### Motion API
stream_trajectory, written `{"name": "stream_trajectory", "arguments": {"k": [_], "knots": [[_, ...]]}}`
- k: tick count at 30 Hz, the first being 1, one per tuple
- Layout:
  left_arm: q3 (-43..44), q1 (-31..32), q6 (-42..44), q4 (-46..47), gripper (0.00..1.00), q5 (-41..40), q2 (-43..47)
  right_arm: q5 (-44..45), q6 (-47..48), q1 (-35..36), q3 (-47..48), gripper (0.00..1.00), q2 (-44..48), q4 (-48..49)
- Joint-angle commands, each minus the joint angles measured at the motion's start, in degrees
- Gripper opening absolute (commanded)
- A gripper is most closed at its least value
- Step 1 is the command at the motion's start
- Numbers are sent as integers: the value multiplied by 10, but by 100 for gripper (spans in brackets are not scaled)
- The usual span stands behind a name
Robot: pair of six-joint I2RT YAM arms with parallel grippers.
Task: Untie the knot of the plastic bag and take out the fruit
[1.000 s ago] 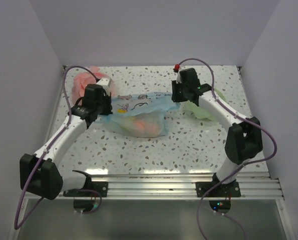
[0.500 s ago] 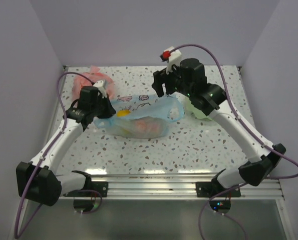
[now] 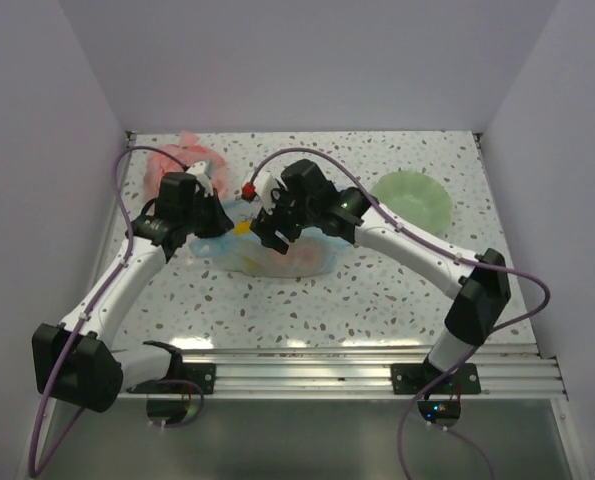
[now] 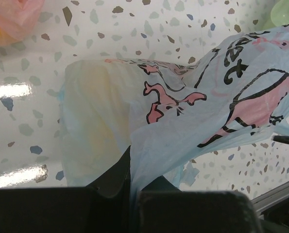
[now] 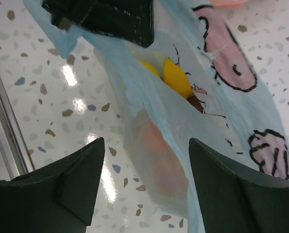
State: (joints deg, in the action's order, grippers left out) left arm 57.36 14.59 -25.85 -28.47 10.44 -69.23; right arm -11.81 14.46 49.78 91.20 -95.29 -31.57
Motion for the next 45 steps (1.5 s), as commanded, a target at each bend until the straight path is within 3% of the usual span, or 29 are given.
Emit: {"name": "stream_trajectory", "arguments": {"k": [1, 7, 13, 17, 18, 20, 22, 29, 34, 39, 45], "knots": [[15, -4, -6, 0, 0, 17, 5, -8, 63, -3, 0, 74, -30, -9], [16, -4, -6, -1, 0, 23, 1, 35, 94, -2, 2, 77, -79, 28], [14, -4, -5, 2, 0, 20, 0, 19, 109, -3, 17, 75, -133, 24], [13, -4, -5, 10, 0, 10, -6, -6, 96, -3, -16, 55, -128, 41], [11, -4, -5, 14, 0, 2, -10, -12, 88, -3, -36, 35, -123, 52], [4, -5, -10, 22, 0, -6, -12, -23, 78, -2, -56, 14, -101, 61], [-2, -6, -22, 39, 0, -23, -16, -34, 65, -2, -88, 0, -73, 68], [-44, -32, -67, 109, 0, -65, -41, -109, 22, 8, -211, 0, 25, 94], [-63, -67, -97, 160, 0, -55, -79, -170, 3, 33, -281, 0, 19, 61], [-74, -98, -112, 187, 0, -28, -107, -177, -56, 62, -363, 0, 18, 105], [-103, -107, -127, 208, 0, 21, -110, -148, -97, 69, -391, 1, 23, 130]]}}
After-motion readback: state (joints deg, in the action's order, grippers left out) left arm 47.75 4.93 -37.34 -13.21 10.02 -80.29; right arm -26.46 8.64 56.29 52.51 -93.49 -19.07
